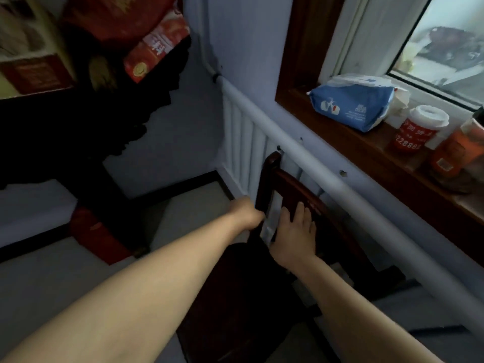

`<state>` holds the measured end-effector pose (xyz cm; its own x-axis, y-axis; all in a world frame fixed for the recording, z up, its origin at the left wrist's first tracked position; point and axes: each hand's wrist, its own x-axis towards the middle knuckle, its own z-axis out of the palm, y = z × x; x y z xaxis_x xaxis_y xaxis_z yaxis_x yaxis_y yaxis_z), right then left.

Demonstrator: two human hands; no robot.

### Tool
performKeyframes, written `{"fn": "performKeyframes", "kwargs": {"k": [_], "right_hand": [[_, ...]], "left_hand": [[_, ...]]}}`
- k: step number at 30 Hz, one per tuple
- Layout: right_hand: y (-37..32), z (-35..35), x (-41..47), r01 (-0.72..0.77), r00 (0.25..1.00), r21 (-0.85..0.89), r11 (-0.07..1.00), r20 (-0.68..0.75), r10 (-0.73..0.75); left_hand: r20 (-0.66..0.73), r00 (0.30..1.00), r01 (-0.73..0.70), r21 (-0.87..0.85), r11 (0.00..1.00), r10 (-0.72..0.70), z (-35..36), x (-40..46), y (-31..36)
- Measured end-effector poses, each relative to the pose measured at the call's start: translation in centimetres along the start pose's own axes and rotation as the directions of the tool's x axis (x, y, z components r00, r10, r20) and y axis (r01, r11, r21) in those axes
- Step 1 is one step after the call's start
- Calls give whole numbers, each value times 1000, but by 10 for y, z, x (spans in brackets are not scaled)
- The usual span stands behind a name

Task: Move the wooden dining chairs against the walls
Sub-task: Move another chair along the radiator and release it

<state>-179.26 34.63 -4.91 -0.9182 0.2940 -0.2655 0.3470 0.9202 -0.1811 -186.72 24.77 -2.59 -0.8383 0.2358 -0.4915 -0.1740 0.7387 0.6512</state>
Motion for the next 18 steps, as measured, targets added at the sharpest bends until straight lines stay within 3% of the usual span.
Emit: {"fn": "performKeyframes", "kwargs": {"k": [4,8,18], "right_hand": [[-67,2,-17,117,993,13,993,-35,-117],[-151,3,-40,214,976,52,976,26,-215],[-387,45,-130,497,855,32,867,155,-495]], "left_hand": [[-111,993,48,19,999,-46,-64,-32,-51],[-205,971,129,24,991,-121,-132,-70,-120],[-366,862,283,-226,932,-351,-285,-190,-335]]}}
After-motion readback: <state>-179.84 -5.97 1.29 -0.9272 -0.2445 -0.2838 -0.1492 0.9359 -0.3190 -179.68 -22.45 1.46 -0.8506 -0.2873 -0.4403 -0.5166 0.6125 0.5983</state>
